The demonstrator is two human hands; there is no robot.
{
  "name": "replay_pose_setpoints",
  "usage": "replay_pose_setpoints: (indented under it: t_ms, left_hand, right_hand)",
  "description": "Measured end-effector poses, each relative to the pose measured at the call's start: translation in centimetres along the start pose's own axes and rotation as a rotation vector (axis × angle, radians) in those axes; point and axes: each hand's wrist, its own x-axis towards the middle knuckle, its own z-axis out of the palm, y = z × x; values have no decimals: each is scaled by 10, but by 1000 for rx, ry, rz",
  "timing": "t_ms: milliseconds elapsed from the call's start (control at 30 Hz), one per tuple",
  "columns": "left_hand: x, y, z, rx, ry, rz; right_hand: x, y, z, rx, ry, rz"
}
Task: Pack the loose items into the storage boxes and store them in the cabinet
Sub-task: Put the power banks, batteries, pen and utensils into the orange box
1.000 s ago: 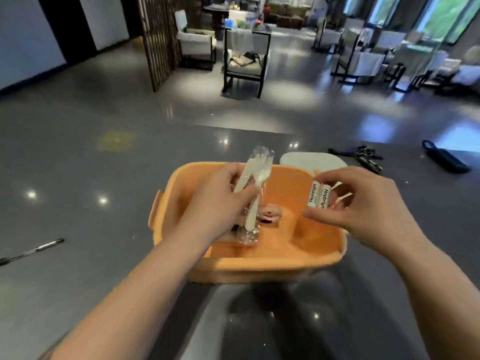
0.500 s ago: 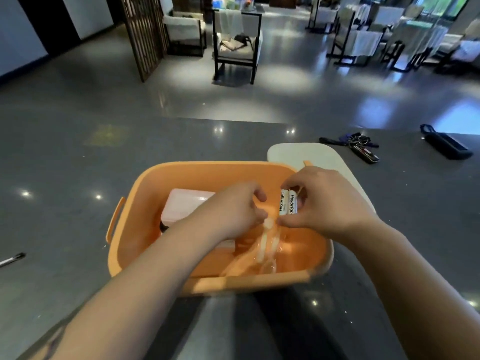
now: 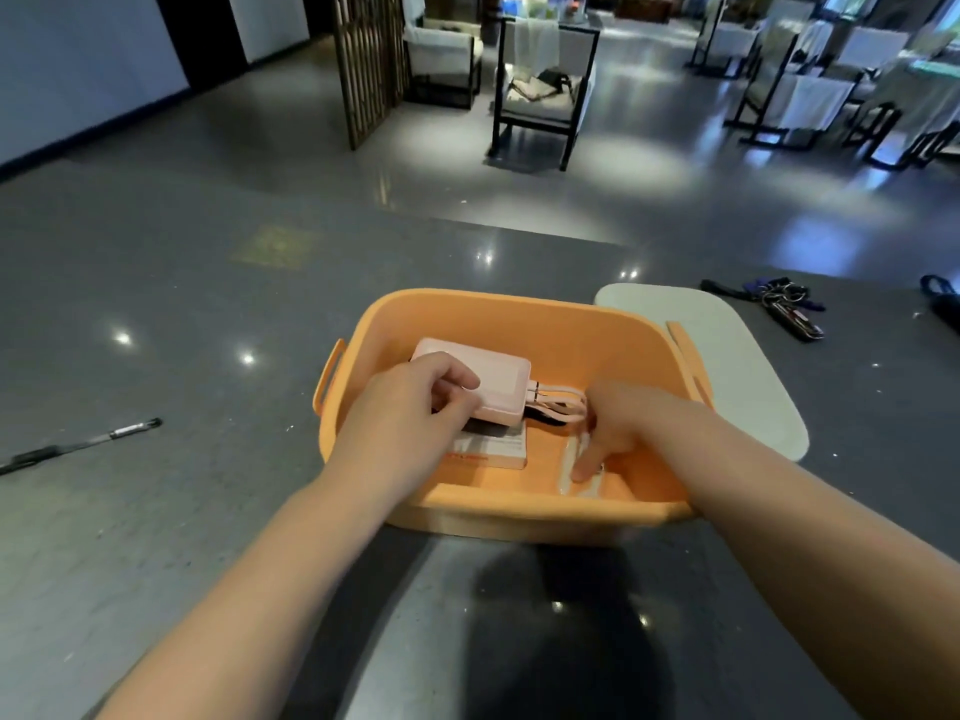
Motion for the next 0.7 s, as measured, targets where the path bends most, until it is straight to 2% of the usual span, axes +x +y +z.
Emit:
replay_pose_setpoints:
  t_ms: [200,300,467,567,700]
  left_hand:
    - [-2,0,-3,62,-45,-10]
    - [-3,2,-2,110,-55,-19]
    - [-4,4,0,172,-49,-3]
    - [-6,6,-1,83,4,9]
    - [-28,6,-16,-187,177,14]
  right_hand:
    - [-9,1,3,107,28,-16]
    - [-22,4,3,96,145,-52]
    - [-58,10,6,261,271,-106]
    - [-81,7,0,343,354,-159]
    - [-110,-17,-9,381,525,-292]
